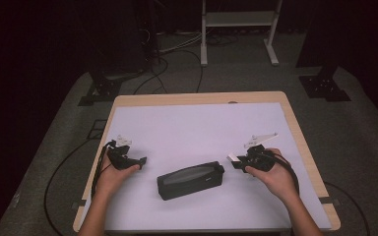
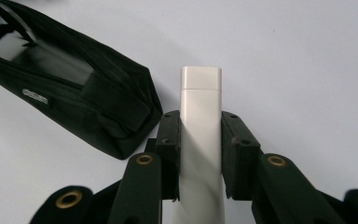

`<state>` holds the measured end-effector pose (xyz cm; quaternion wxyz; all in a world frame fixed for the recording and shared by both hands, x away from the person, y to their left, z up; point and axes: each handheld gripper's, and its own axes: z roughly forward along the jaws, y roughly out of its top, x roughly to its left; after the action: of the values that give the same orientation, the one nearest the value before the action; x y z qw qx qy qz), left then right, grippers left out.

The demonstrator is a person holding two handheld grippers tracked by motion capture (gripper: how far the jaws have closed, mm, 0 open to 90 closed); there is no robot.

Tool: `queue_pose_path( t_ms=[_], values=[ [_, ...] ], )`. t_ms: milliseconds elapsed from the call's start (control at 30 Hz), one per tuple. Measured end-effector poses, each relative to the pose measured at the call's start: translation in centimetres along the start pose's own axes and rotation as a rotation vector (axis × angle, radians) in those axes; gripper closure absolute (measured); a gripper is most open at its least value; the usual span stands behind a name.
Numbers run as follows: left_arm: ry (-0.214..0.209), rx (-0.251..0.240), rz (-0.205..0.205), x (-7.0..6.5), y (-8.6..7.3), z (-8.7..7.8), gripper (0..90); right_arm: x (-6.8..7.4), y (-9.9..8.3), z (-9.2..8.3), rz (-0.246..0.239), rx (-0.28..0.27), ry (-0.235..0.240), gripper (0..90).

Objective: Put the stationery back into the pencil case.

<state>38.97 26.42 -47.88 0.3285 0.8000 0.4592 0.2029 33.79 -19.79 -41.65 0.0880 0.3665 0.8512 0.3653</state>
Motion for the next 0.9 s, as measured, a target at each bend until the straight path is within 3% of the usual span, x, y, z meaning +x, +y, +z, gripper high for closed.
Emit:
queue_pose_path(
  t_ms=[400,900],
  values=[
    [0.000,0.000,0.000,0.0,0.0,0.0,1.6,0.7,1.1,-0.5,-0.084,-0.092,0.117,70.3],
    [0.000,-0.002,-0.002,0.0,0.0,0.0,1.6,1.5,2.5,-1.0,-0.146,-0.161,0.207,70.3]
  ],
)
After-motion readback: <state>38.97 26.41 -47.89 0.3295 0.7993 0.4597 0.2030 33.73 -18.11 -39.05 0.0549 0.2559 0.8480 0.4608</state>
